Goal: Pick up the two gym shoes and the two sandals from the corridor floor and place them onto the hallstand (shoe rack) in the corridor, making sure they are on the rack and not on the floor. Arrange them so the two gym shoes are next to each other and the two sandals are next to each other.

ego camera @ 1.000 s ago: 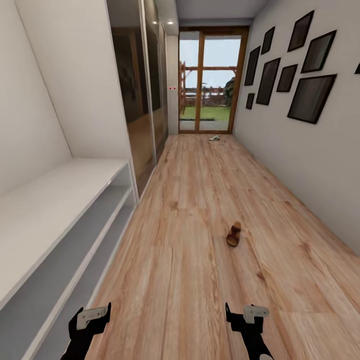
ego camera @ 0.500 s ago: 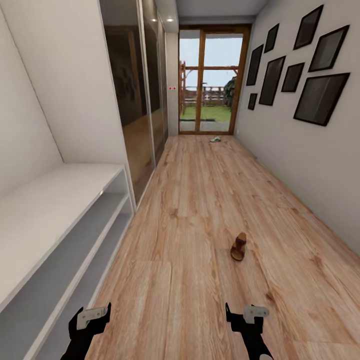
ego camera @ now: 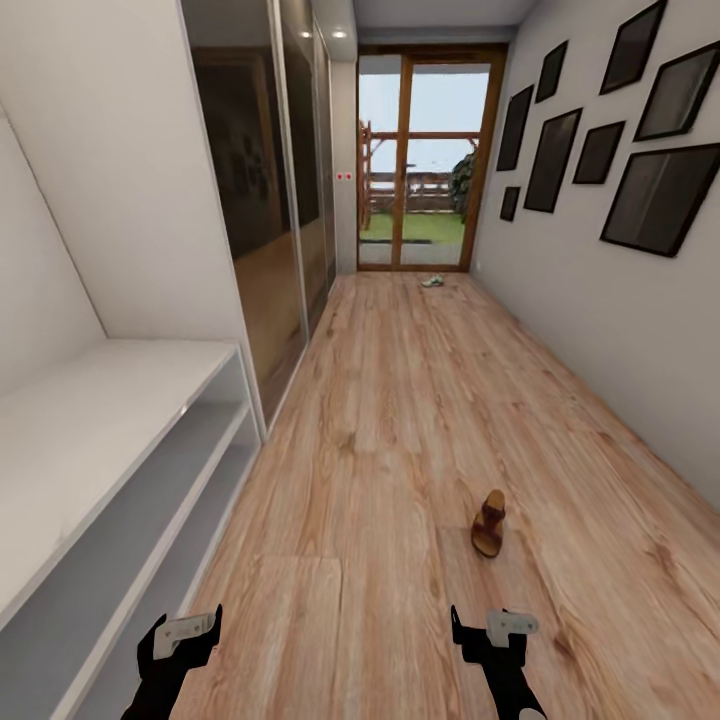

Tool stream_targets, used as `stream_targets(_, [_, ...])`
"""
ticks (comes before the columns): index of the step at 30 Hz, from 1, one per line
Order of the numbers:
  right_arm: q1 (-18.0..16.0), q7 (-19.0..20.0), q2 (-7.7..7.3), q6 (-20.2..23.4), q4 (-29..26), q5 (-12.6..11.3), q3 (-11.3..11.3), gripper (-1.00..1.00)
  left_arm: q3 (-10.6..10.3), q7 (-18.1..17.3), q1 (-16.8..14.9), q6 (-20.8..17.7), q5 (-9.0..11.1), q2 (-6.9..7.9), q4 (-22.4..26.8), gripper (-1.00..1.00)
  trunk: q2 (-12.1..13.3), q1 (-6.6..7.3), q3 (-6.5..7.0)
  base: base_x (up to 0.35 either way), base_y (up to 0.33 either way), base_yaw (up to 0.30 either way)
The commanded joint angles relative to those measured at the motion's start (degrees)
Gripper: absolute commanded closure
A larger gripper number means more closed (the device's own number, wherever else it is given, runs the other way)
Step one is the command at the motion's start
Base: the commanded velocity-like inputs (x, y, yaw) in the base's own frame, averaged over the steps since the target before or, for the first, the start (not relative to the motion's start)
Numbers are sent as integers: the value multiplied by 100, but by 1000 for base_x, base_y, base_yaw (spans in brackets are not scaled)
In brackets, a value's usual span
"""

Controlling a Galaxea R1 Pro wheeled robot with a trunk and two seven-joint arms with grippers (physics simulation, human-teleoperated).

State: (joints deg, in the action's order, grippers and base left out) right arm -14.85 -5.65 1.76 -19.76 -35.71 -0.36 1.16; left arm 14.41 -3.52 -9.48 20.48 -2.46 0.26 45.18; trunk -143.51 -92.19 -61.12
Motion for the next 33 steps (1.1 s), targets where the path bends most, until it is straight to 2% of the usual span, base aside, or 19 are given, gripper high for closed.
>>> stream_targets(1, [0, 0, 0, 0, 0, 0, 0, -100, 0, 0, 0, 0, 0, 0, 0, -100, 0, 0, 0, 327, 0, 0])
stream_targets(22, [0, 2, 0, -1, -5, 0, -1, -100, -4, 0, 4, 2, -3, 0, 0, -100, 0, 0, 0, 323, 0, 0])
stream_targets(33, [0, 3, 0, 0, -6, 1, -1, -100, -9, 8, 1, 0, -5, 0, 0, -100, 0, 0, 0, 86, 0, 0])
